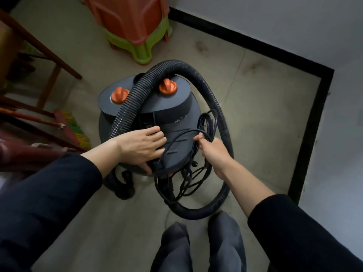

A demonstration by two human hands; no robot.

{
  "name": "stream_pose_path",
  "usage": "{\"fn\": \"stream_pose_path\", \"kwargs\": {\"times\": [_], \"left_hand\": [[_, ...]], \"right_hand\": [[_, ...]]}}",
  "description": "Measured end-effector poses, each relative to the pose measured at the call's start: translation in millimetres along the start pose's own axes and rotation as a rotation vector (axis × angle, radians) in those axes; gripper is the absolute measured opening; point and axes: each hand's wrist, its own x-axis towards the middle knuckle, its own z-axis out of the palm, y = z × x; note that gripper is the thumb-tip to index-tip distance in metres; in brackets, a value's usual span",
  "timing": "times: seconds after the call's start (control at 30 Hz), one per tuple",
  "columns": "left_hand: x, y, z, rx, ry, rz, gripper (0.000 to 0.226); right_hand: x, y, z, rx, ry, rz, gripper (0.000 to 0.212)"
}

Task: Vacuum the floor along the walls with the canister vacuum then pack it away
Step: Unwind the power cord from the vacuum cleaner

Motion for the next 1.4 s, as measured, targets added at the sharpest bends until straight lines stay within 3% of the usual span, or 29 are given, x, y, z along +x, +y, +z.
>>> {"fn": "stream_pose_path", "kwargs": {"times": [0.3, 0.5, 0.7, 1.03, 1.4], "left_hand": [[36.9, -10.7, -3.9, 0.016, 0.041, -0.325, 0.083], [55.7, 5.2, -8.1, -0.115, 0.032, -0.632, 0.074], [54.0, 29.9, -12.1, -0.244, -0.007, -0.879, 0.074], [59.4, 42.6, -20.4, -0.282, -0.056, -0.88, 0.075], [74.0, 21.2, -24.4, -0.205, -0.121, -0.956, 0.076]], "right_hand": [[52.9, -60.6, -28.6, -0.198, -0.092, -0.178, 0.028], [61.8, -96.6, -45.4, -0.332, -0.105, -0.311, 0.02], [47.8, -112.3, -59.6, -0.399, -0.124, -0.319, 0.019], [41.2, -117.9, -64.3, -0.427, -0.105, -0.353, 0.022], [18.0, -139.5, -111.6, -0.241, -0.026, -0.521, 0.02]]}}
